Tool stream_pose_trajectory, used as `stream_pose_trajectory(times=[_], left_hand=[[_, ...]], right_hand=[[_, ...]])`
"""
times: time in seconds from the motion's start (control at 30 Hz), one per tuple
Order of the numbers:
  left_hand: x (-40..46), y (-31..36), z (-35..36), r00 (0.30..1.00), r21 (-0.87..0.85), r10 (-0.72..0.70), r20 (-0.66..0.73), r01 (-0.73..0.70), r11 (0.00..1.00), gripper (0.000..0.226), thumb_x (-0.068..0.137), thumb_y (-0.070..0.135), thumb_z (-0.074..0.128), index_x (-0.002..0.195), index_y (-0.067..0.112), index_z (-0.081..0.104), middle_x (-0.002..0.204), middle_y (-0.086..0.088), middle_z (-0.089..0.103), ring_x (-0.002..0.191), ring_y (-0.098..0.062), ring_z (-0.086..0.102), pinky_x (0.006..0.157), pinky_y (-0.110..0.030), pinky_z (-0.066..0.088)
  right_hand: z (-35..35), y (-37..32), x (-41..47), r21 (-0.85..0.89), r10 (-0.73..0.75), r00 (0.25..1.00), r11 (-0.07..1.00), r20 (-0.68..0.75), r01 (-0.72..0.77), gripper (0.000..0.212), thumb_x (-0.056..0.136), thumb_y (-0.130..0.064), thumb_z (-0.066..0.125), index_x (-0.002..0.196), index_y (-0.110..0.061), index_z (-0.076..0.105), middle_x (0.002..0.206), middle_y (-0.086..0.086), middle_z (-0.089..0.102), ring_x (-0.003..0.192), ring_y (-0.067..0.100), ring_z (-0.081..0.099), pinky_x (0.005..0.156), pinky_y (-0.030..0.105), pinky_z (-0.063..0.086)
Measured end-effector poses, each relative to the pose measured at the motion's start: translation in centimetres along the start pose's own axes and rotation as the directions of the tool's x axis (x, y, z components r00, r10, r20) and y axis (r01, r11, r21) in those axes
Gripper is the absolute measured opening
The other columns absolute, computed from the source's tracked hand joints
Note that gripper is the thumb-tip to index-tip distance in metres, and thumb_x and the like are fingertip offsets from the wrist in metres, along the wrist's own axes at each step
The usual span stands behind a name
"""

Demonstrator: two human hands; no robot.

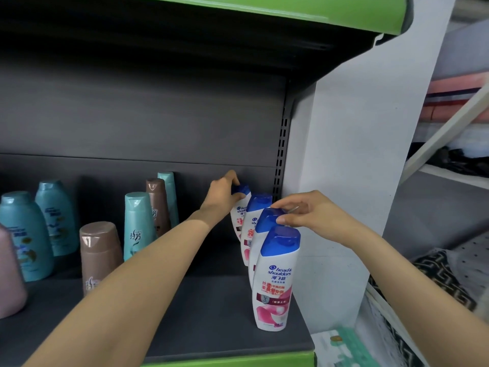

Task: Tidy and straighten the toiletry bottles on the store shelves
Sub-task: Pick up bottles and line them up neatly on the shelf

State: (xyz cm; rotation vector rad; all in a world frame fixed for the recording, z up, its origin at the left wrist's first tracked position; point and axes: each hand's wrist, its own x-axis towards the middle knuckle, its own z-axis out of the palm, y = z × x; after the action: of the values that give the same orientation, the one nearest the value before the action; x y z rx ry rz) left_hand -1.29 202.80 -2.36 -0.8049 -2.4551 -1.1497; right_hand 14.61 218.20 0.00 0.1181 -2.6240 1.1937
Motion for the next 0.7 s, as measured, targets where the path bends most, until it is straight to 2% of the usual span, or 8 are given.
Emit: stream_pose_trajectory(times=[0.17,0.3,0.43,0.5,0.6,0.7], left_hand=[[-0.4,0.4,-0.1,0.999,-0.038,-0.05,-0.01,0.05,0.998,0.042,0.084,0.011,0.067,0.123,0.006,0.052,0.125,-0.012,0.056,0.116,-0.023,0.052,0.09,-0.024,0.04],[-0.9,0.6,-0.9,0.99,-0.073,-0.084,-0.116,0.076,0.994,0.039,0.084,0.008,0.067,0.121,0.004,0.058,0.123,-0.013,0.06,0.115,-0.023,0.054,0.09,-0.019,0.037],[-2.1,1.3,-1.9,0.984,-0.103,-0.082,-0.155,0.067,0.992,0.038,0.082,0.008,0.069,0.119,0.004,0.062,0.118,-0.014,0.064,0.113,-0.025,0.056,0.096,-0.024,0.039],[-3.2,1.7,-2.5,0.985,-0.099,-0.082,-0.153,0.067,0.993,0.037,0.083,0.009,0.068,0.119,0.005,0.062,0.118,-0.014,0.064,0.113,-0.026,0.055,0.097,-0.027,0.04],[-5.0,2.5,-3.7,0.978,-0.138,-0.097,-0.183,0.072,0.988,0.037,0.085,0.01,0.067,0.121,0.005,0.061,0.119,-0.014,0.063,0.113,-0.025,0.056,0.096,-0.026,0.041],[-7.2,3.8,-5.8,0.976,-0.213,-0.08,-0.204,0.036,0.976,0.036,0.086,0.011,0.065,0.122,0.006,0.06,0.12,-0.011,0.063,0.112,-0.022,0.057,0.091,-0.019,0.04]], right_hand=[[0.0,0.0,0.0,-0.015,0.004,1.0,1.0,-0.006,-0.004,0.024,0.082,-0.016,0.071,0.104,-0.024,0.068,0.106,0.0,0.068,0.101,0.011,0.063,0.091,0.03,0.053],[0.2,-0.4,-0.1,-0.052,0.006,1.0,0.999,-0.008,-0.006,0.025,0.084,-0.015,0.069,0.107,-0.021,0.067,0.107,0.0,0.066,0.102,0.014,0.062,0.089,0.031,0.053],[0.2,-1.3,-0.4,-0.113,0.032,0.999,0.993,-0.016,-0.034,0.029,0.084,-0.017,0.069,0.113,-0.016,0.066,0.11,0.002,0.066,0.102,0.014,0.062,0.094,0.033,0.051],[0.3,-2.2,-0.6,-0.115,0.013,0.996,0.993,-0.088,-0.023,0.029,0.085,-0.017,0.068,0.113,-0.013,0.067,0.11,0.003,0.067,0.098,0.011,0.062,0.088,0.022,0.05],[0.7,-4.2,-1.3,-0.136,-0.032,0.977,0.991,-0.209,0.003,0.028,0.084,-0.018,0.069,0.112,-0.014,0.067,0.104,0.0,0.068,0.09,0.006,0.061,0.068,0.001,0.042],[1.7,-6.5,-2.4,-0.183,-0.073,0.971,0.983,-0.229,0.031,0.026,0.086,-0.018,0.067,0.112,-0.015,0.067,0.1,-0.004,0.066,0.09,0.005,0.059,0.064,-0.001,0.041]])
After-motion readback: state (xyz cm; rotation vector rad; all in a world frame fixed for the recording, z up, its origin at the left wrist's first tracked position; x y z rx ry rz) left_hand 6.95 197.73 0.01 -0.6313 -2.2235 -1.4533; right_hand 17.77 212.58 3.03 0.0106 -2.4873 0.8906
